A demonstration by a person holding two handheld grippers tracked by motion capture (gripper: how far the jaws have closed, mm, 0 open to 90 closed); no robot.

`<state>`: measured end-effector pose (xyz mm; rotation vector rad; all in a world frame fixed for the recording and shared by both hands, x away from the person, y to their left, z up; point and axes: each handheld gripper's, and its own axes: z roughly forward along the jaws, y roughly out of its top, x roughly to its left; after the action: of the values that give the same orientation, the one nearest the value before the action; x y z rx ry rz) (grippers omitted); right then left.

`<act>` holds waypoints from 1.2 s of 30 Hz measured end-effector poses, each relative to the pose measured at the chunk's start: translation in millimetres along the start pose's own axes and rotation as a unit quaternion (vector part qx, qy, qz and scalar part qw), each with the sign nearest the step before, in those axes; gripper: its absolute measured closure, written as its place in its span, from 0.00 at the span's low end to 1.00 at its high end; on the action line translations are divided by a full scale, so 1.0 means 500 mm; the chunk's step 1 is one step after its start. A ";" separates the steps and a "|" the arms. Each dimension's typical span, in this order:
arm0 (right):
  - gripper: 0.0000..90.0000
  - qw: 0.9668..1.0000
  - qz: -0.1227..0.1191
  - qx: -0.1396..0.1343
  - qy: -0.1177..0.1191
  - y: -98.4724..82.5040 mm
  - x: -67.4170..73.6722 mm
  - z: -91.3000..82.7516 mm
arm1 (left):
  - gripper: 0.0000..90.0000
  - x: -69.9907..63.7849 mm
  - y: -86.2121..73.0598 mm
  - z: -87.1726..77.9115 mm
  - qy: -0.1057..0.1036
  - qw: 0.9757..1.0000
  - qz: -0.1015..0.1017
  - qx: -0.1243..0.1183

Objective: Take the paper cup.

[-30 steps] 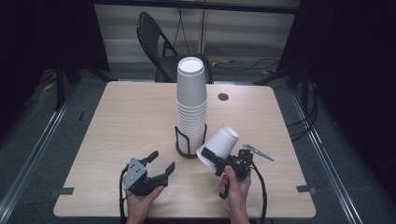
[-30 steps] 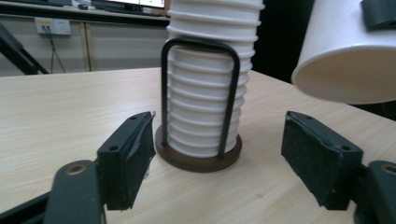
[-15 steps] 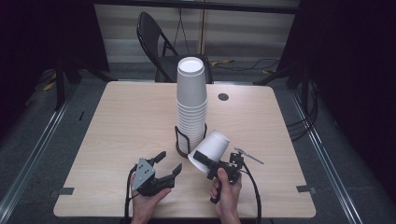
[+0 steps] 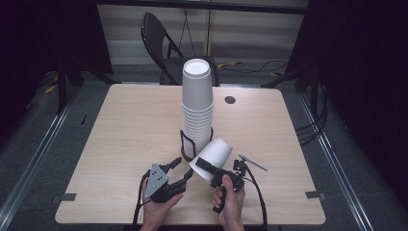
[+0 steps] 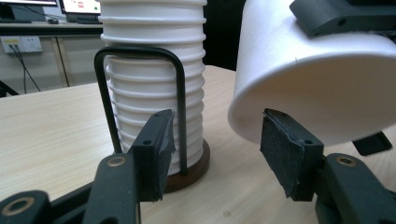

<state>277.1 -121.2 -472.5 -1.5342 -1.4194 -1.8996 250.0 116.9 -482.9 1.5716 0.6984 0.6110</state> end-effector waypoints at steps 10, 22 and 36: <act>0.16 1.000 0.013 0.020 0.012 -0.013 0.005 0.011 | 0.66 -0.005 0.005 0.014 -0.002 1.000 -0.001 -0.019; 0.16 0.999 0.008 0.047 0.011 -0.027 0.011 0.025 | 0.78 -0.011 0.013 0.030 0.016 0.999 0.006 -0.038; 0.12 0.998 -0.009 0.056 0.007 -0.023 0.016 0.031 | 0.94 -0.007 0.010 0.032 -0.003 1.000 -0.007 -0.029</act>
<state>274.2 -100.3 -472.2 -1.4592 -1.5105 -1.8046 259.8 103.3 -479.7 1.5139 0.6813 0.6113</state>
